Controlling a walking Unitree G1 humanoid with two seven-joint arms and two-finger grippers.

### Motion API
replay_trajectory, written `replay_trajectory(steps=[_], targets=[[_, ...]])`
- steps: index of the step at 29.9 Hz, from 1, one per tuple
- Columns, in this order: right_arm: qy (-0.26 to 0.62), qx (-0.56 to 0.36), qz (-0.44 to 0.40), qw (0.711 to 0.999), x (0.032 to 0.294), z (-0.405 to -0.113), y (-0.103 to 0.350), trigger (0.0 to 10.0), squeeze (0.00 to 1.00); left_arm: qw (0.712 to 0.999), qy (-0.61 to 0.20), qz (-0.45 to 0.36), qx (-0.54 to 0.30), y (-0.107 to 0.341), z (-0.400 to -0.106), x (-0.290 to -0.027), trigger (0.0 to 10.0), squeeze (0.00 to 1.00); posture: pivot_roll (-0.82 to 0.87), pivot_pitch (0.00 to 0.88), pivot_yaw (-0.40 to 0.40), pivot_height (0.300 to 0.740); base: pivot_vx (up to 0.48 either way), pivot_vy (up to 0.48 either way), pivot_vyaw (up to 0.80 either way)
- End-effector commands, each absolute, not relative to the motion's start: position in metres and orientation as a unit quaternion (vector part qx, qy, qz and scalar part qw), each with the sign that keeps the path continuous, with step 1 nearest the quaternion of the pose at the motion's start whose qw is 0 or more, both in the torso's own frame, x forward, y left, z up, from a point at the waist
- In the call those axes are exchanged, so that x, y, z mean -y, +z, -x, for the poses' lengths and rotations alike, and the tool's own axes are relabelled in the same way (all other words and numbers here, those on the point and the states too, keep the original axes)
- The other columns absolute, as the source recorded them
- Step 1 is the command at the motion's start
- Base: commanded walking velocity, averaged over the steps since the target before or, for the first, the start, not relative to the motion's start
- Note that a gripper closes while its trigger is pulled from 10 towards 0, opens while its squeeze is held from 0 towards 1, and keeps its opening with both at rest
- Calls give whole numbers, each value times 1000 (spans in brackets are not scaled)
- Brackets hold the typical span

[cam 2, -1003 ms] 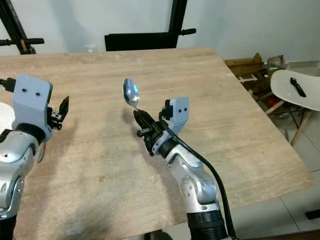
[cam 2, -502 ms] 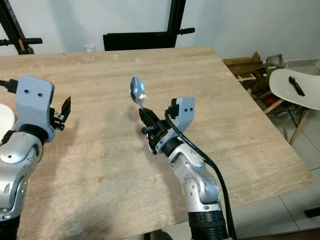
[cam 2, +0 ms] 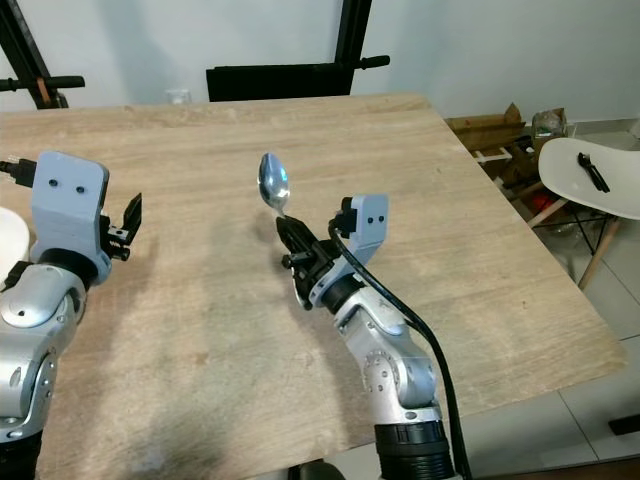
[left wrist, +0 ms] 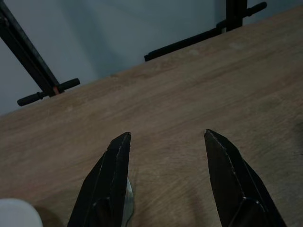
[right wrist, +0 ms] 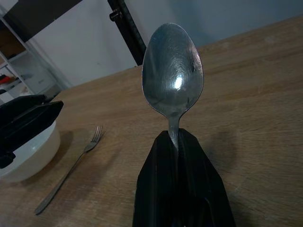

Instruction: Setting the table

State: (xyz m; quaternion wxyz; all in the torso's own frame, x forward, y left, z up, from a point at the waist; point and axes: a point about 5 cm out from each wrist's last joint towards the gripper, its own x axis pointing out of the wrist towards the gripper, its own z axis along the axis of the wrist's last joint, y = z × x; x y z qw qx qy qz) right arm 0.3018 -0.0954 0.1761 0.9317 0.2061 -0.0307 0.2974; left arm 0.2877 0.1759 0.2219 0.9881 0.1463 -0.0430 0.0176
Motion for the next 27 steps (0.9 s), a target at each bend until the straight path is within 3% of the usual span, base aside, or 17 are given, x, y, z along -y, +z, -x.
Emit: replay_trajectory(steps=[1,19,27], targets=[[293,21,-212,932,97,-301,172,10000,0,988,24,-148,47,224,-286,-177,10000,0,-13,65,10,740,0,349,0],[287,22,-216,933,99,-301,171,10000,0,987,20,-151,49,226,-289,-174,10000,0,-12,68,19,740,0,344,0],[285,23,-216,934,100,-301,171,10000,0,987,15,-151,56,229,-290,-171,10000,0,-13,70,22,740,0,64,0]])
